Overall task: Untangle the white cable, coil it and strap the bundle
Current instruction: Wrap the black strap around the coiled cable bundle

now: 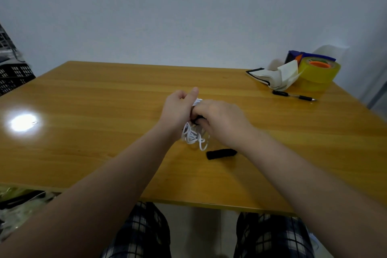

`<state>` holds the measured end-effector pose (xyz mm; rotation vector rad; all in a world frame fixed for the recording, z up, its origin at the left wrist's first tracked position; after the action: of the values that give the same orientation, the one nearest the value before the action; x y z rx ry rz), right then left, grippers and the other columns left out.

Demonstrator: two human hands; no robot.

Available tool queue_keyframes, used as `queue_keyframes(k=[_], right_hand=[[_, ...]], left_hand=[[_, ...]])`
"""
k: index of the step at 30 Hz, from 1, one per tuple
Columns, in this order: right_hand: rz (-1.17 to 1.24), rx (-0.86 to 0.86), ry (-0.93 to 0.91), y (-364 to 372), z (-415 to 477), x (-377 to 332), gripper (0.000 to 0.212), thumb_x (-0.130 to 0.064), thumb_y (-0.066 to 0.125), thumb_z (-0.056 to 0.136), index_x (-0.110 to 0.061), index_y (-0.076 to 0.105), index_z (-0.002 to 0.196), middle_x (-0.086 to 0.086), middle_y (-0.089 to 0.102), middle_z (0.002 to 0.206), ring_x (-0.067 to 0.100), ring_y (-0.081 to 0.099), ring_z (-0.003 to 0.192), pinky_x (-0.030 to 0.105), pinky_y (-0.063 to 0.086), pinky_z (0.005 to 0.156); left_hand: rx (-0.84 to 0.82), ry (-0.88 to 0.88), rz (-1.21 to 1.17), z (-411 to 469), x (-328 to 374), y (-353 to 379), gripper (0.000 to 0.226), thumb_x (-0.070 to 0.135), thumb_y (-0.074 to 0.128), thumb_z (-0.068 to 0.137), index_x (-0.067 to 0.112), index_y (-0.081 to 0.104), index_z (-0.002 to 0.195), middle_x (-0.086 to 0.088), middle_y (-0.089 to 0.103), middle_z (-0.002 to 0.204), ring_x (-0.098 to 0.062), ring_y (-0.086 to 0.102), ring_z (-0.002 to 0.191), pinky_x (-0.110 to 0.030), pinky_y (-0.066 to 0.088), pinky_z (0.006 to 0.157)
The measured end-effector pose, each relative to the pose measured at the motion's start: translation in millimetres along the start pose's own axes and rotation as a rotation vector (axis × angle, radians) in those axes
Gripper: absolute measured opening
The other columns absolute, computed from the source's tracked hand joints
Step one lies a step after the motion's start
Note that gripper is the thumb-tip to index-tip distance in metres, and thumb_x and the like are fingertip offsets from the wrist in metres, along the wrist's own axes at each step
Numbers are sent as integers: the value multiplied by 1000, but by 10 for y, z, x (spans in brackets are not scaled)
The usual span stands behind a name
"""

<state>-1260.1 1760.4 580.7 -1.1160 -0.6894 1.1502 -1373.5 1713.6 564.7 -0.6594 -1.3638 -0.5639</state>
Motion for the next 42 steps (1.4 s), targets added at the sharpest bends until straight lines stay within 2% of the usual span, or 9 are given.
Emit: queue_keyframes(k=[6, 13, 16, 20, 25, 31, 36, 39, 42], right_hand=[[170, 262, 35, 40, -48, 12, 6, -16, 51, 91, -14, 49, 96, 6, 53, 100, 32, 56, 77, 43, 44, 55], [328, 127, 442, 64, 5, 151, 84, -37, 65, 82, -26, 14, 148, 5, 55, 125, 26, 57, 107, 41, 50, 83], [282, 3, 485, 77, 12, 183, 62, -44, 59, 84, -30, 36, 139, 3, 65, 105, 25, 60, 93, 37, 50, 71], [190, 188, 414, 123, -64, 139, 37, -47, 56, 85, -22, 56, 113, 2, 68, 93, 26, 63, 83, 36, 47, 62], [139, 262, 365, 146, -119, 87, 32, -41, 57, 87, -15, 51, 104, 4, 66, 89, 27, 61, 78, 35, 41, 59], [418, 191, 348, 127, -64, 146, 24, -25, 65, 81, -17, 48, 96, -4, 59, 88, 19, 54, 81, 39, 44, 68], [572, 77, 233, 162, -82, 245, 32, -20, 70, 75, -19, 46, 95, -5, 56, 92, 12, 53, 83, 31, 45, 67], [549, 184, 208, 212, -110, 262, 31, -17, 69, 79, -19, 47, 101, -6, 44, 100, -5, 45, 86, 10, 37, 67], [695, 318, 215, 234, -118, 232, 47, -10, 69, 77, -27, 40, 109, -9, 47, 107, -7, 51, 92, 17, 44, 75]], left_hand=[[-58, 51, -9, -45, 42, 35, 32, 30, 56, 94, 12, 51, 69, -4, 50, 51, -11, 43, 39, -19, 33, 37], [-147, 158, -51, -132, 6, 104, 29, 29, 54, 96, 11, 52, 73, -2, 45, 51, -10, 39, 39, -24, 35, 40], [-213, 178, -67, -150, -12, 75, 25, 25, 52, 97, 5, 56, 82, 2, 49, 51, -8, 40, 38, -22, 35, 39], [-207, 173, -50, -152, 15, 80, 31, 33, 48, 98, 8, 59, 82, 2, 52, 51, -9, 42, 37, -22, 36, 39], [-78, 186, 89, -116, -25, 122, 45, 45, 40, 98, 10, 54, 74, -2, 52, 48, -16, 49, 41, -27, 41, 45], [-84, 111, -96, -108, -54, 141, 27, 20, 42, 97, 3, 61, 91, 2, 49, 46, -14, 42, 39, -27, 35, 42], [-120, 115, -140, -105, -67, 99, 29, 13, 44, 94, 8, 63, 72, 1, 45, 41, -14, 38, 38, -26, 30, 42], [-159, 151, -155, -110, -43, 86, 37, 18, 44, 97, 4, 62, 68, -3, 42, 41, -15, 37, 39, -25, 31, 43], [-167, 236, -181, -130, -16, 100, 32, 18, 43, 100, 11, 68, 81, 3, 46, 42, -11, 38, 38, -23, 32, 40]])
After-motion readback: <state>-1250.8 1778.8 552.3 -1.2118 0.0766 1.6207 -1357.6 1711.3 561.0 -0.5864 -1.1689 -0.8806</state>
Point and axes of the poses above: each hand's wrist, its own z-axis towards the middle knuckle, its own y-axis out of the palm, x = y × z, the point moved 1 cm from there along z, towards the middle knuckle
